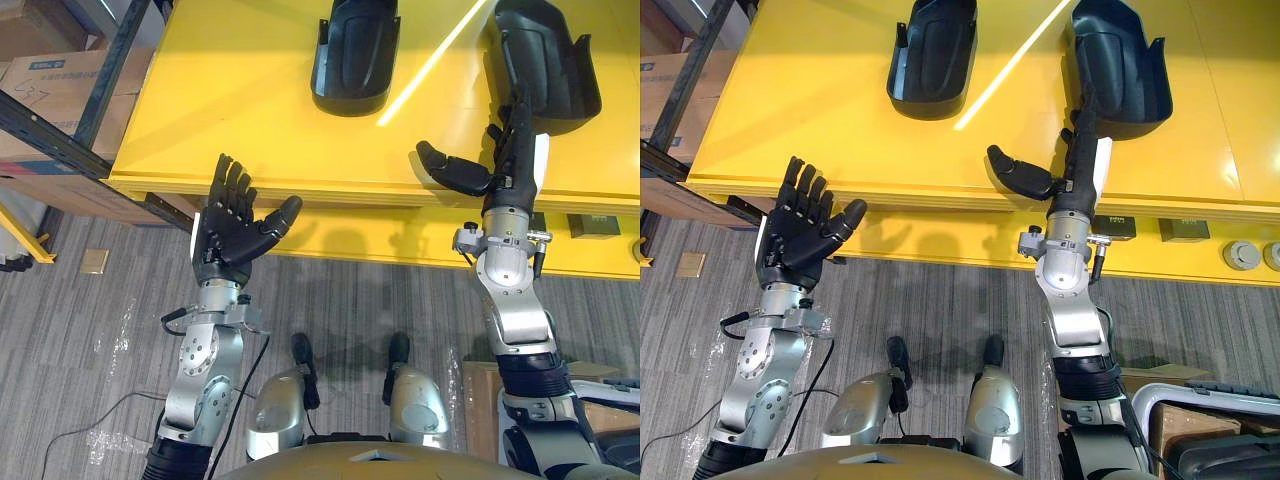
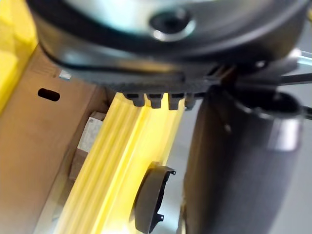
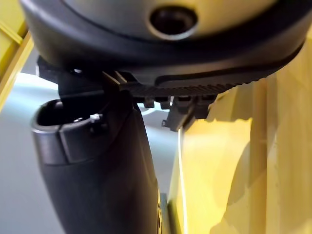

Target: Walk over and take three plastic housings, then place them on the shelf

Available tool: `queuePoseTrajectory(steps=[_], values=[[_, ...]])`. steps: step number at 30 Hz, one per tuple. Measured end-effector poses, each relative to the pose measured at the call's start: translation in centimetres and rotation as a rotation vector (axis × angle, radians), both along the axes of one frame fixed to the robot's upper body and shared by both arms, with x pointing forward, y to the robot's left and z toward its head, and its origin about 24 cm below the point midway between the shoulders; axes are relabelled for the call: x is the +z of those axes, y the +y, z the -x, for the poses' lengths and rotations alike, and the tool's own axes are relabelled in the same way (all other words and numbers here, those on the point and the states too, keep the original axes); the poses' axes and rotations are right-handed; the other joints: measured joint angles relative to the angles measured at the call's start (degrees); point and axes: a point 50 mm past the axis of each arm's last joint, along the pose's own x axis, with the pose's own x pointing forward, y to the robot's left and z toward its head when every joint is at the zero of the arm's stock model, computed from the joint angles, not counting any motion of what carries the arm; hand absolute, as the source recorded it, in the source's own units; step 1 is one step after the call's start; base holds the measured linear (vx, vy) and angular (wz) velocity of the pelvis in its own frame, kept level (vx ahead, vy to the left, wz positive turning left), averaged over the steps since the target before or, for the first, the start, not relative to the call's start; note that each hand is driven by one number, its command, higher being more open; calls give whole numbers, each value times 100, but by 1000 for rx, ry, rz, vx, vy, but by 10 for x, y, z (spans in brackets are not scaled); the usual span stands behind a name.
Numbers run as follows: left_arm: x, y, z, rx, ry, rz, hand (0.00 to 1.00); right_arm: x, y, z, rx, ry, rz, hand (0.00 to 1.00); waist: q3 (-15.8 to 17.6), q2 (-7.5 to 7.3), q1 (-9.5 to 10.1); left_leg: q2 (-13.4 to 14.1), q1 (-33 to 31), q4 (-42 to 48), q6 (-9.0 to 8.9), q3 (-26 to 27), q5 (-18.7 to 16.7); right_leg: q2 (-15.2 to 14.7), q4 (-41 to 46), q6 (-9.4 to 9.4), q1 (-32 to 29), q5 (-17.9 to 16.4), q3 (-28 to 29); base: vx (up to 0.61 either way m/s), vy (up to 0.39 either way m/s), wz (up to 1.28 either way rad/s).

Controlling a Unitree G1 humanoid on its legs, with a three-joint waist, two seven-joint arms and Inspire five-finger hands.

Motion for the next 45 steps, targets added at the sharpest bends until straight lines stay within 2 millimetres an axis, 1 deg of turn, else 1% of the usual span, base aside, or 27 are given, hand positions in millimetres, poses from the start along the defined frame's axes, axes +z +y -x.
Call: queuePoseTrajectory(steps=[5,8,9,10,11,12,14,15,17,19,20,22,26,29,34,38,40,45], values=[[0,1,0,-2,0,-1,100,-3,5,2,93,14,26,100,0,0,-5,-5,45,-58,0,10,14,-3,32,-4,-1,-5,0,0,0,0],[-1,0,2,0,1,4,100,-5,4,18,124,-11,-18,100,0,-1,-2,-8,44,-74,0,12,14,-3,23,-3,-7,-6,6,0,0,0],[0,0,6,4,0,13,100,-6,3,34,148,-38,-62,100,1,-2,-12,-9,44,-85,-3,31,8,0,7,-2,-18,-6,23,23,3,-5],[0,0,8,7,-2,18,100,-6,2,41,157,-51,-87,100,1,-2,-14,-9,44,-93,-4,46,6,4,-1,-2,-28,-6,40,25,3,-11],[1,1,11,14,-4,24,100,-7,0,55,163,-76,-136,100,2,-4,-23,-6,44,-111,-5,88,-1,15,-12,0,-59,-5,88,24,3,-12],[2,2,13,19,-4,25,100,-7,-1,61,162,-90,-155,100,2,-7,-37,-5,43,-123,-5,114,-2,19,-14,2,-80,-3,116,22,4,-17],[0,8,18,54,7,26,100,-13,-13,82,115,-95,-191,100,8,-17,-145,-4,43,-165,-8,166,-5,35,-63,7,-107,0,162,19,5,-11],[-1,11,20,68,10,28,100,-15,-16,86,98,-88,-193,100,10,-30,-173,1,43,-165,-14,183,-11,44,-68,8,-117,0,185,8,3,-15],[-2,18,23,114,19,33,100,-25,-28,100,31,-49,-200,100,8,-75,-181,29,40,-163,-34,332,-51,86,-73,20,-211,12,331,1,1,-28],[-3,20,27,131,22,36,100,-31,-33,106,5,-31,-234,100,7,-79,-229,34,41,-150,-38,372,-94,92,-105,22,-215,33,365,-2,10,-17],[-4,21,29,138,24,38,100,-33,-34,108,3,-23,-243,100,3,-89,-277,37,41,-131,-34,415,-113,99,-154,30,-215,68,409,-4,18,-15],[-4,21,29,146,26,42,100,-34,-33,109,5,-14,-242,100,5,-98,-280,52,35,-65,-24,457,-155,102,-186,46,-205,95,466,-11,19,-13],[-4,20,28,149,27,45,100,-35,-30,108,26,-9,-238,100,-27,-184,-261,86,26,-33,-23,477,-164,115,-275,43,-170,167,483,-9,6,-2],[-3,20,28,148,27,46,100,-33,-29,106,37,-19,-235,100,-35,-206,-246,105,-15,64,-17,474,-207,116,-281,37,-167,179,480,0,0,0],[-3,19,26,142,26,45,100,-21,-26,96,58,-73,-220,100,-52,-238,-222,104,-62,153,-14,421,-240,117,-369,45,-101,230,440,-3,5,3],[-1,18,23,129,25,37,100,-12,-25,90,59,-120,-225,100,-64,-260,-167,102,-73,156,-13,374,-239,110,-376,45,-73,234,385,-6,10,6],[0,17,22,126,23,37,100,-11,-26,85,55,-121,-216,100,-64,-260,-169,100,-82,155,-11,332,-238,97,-376,45,-56,234,339,-2,10,11],[0,17,22,125,24,36,100,-18,-31,73,39,-85,-219,100,-64,-261,-158,91,-89,155,-9,288,-236,92,-380,44,-27,233,284,4,8,5]])
